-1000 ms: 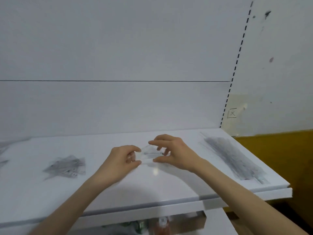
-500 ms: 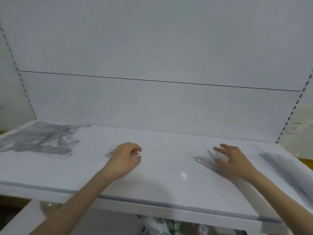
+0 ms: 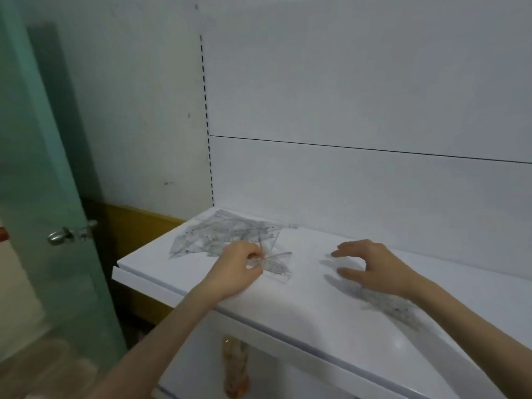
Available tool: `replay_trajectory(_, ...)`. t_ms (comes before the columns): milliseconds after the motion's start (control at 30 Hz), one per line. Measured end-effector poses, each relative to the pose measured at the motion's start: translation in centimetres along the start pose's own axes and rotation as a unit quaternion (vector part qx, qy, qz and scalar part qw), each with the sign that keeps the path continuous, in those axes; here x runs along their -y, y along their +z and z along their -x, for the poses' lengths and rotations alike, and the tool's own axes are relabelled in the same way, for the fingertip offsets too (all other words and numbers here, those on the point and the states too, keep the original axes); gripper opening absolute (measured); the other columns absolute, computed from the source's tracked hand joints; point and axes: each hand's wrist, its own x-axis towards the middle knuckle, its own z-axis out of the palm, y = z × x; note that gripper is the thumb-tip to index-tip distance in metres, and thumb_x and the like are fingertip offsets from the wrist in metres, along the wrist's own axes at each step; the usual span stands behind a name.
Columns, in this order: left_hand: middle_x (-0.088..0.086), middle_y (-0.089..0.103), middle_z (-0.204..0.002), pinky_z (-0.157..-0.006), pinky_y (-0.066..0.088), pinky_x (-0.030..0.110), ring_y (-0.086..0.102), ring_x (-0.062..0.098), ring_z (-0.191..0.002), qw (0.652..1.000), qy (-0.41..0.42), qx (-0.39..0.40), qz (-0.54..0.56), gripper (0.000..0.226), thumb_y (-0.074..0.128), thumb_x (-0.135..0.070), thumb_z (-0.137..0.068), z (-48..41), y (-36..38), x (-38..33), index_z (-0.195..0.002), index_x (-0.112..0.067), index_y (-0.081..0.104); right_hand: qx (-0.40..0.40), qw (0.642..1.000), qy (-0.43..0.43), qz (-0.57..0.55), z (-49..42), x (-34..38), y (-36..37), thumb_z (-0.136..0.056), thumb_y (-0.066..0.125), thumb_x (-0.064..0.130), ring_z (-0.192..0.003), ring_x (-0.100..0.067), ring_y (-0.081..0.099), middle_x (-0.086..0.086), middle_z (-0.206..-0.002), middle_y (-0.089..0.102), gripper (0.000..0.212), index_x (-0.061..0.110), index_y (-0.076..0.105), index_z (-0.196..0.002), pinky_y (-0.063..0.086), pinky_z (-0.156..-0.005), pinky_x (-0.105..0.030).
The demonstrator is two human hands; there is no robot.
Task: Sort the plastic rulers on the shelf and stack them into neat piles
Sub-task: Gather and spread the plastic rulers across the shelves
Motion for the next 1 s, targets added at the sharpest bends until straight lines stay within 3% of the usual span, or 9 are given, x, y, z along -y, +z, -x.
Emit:
replay_trajectory(67, -0.001, 0.064, -0.104, -0.075, 0.038, 0.009, 0.054, 0.008, -0.093, 1.000, -0.021, -0.003, -0.014, 0.020, 0.063, -0.016, -0.085, -0.1, -2.2, 4.1, -0.104, -0.014, 0.068, 0.045, 0.999, -0.013, 0.002, -3.7, 3.0, 2.3, -0.086, 0.065, 0.046, -0.131, -0.011, 0.041, 0.009, -0.141, 0.049, 0.050, 0.028, 0.056, -0.131, 0.029, -0.104, -0.020)
replay_trajectory(167, -0.003, 0.064, -0.111, -0.093, 0.040, 0.022, 0.053, 0.010, -0.104, 0.999, -0.034, 0.005, -0.036, 0.025, 0.063, -0.024, -0.081, -0.4, -4.9, 10.2, -0.105, -0.018, 0.068, 0.129, 0.991, 0.008, 0.035, -8.2, 6.6, 5.3, -0.077, 0.068, 0.058, -0.131, -0.016, 0.042, 0.009, -0.140, 0.049, 0.074, 0.026, 0.046, -0.140, 0.035, -0.107, -0.030)
replay_trajectory(267, -0.010, 0.057, -0.126, -0.103, 0.031, 0.021, 0.046, 0.007, -0.121, 0.997, -0.006, 0.050, -0.055, 0.040, 0.061, -0.039, -0.076, -1.6, -6.2, 14.4, -0.115, -0.026, 0.063, 0.158, 0.984, 0.041, 0.073, -10.6, 8.3, 6.7, -0.075, 0.070, 0.056, -0.120, -0.019, 0.051, 0.005, -0.127, 0.061, 0.069, 0.028, 0.051, -0.135, 0.043, -0.098, -0.034)
replay_trajectory(367, -0.010, 0.050, -0.136, -0.111, 0.027, 0.027, 0.038, 0.004, -0.129, 0.992, 0.062, 0.103, -0.043, 0.058, 0.060, -0.051, -0.073, -3.3, -5.7, 15.6, -0.125, -0.025, 0.060, 0.109, 0.989, 0.054, 0.081, -11.1, 9.4, 6.9, -0.076, 0.072, 0.049, -0.107, -0.015, 0.058, 0.009, -0.107, 0.070, 0.046, 0.035, 0.065, -0.120, 0.048, -0.087, -0.030)
replay_trajectory(533, -0.019, 0.039, -0.139, -0.110, 0.008, 0.012, 0.025, -0.007, -0.131, 0.971, 0.173, 0.164, -0.013, 0.080, 0.040, -0.068, -0.068, -4.7, -2.7, 13.8, -0.134, -0.024, 0.052, 0.026, 0.988, -0.019, 0.148, -10.1, 10.6, 8.4, -0.080, 0.048, 0.049, -0.085, -0.021, 0.064, 0.005, -0.091, 0.073, 0.036, 0.029, 0.071, -0.099, 0.051, -0.072, -0.029)
replay_trajectory(633, -0.011, 0.052, -0.133, -0.104, 0.017, 0.015, 0.041, 0.006, -0.127, 0.963, 0.196, 0.183, -0.026, 0.074, 0.037, -0.064, -0.072, -5.6, -1.7, 12.8, -0.128, -0.021, 0.058, -0.035, 0.983, -0.063, 0.169, -9.4, 9.9, 9.0, -0.081, 0.034, 0.044, -0.072, -0.029, 0.062, -0.002, -0.080, 0.070, 0.043, 0.017, 0.067, -0.084, 0.050, -0.059, -0.033)
replay_trajectory(733, -0.001, 0.065, -0.116, -0.095, 0.031, 0.021, 0.054, 0.017, -0.111, 0.964, 0.186, 0.188, -0.024, 0.052, 0.052, -0.049, -0.079, -6.4, -1.7, 12.2, -0.118, -0.017, 0.065, -0.132, 0.983, -0.059, 0.114, -8.3, 9.5, 8.1, -0.082, 0.051, 0.034, -0.062, -0.024, 0.066, 0.003, -0.076, 0.073, 0.027, 0.020, 0.074, -0.082, 0.053, -0.051, -0.031)
replay_trajectory(867, -0.003, 0.063, -0.113, -0.091, 0.032, 0.021, 0.050, 0.016, -0.107, 0.963, 0.184, 0.196, -0.028, 0.036, 0.065, -0.028, -0.086, -6.8, -2.0, 11.6, -0.120, -0.018, 0.062, -0.198, 0.980, 0.015, 0.016, -6.8, 9.4, 6.4, -0.080, 0.054, 0.038, -0.059, -0.007, 0.068, 0.011, -0.081, 0.075, 0.028, 0.024, 0.078, -0.087, 0.057, -0.061, -0.030)
replay_trajectory(1000, -0.011, 0.058, -0.103, -0.086, 0.035, 0.022, 0.045, 0.009, -0.098, 0.962, 0.164, 0.220, -0.005, 0.051, 0.066, -0.036, -0.070, -6.5, -2.3, 11.2, -0.119, -0.023, 0.062, -0.205, 0.974, 0.067, -0.063, -6.0, 9.0, 5.5, -0.084, 0.059, 0.030, -0.070, 0.000, 0.069, 0.015, -0.088, 0.074, 0.021, 0.023, 0.078, -0.090, 0.057, -0.072, -0.036)
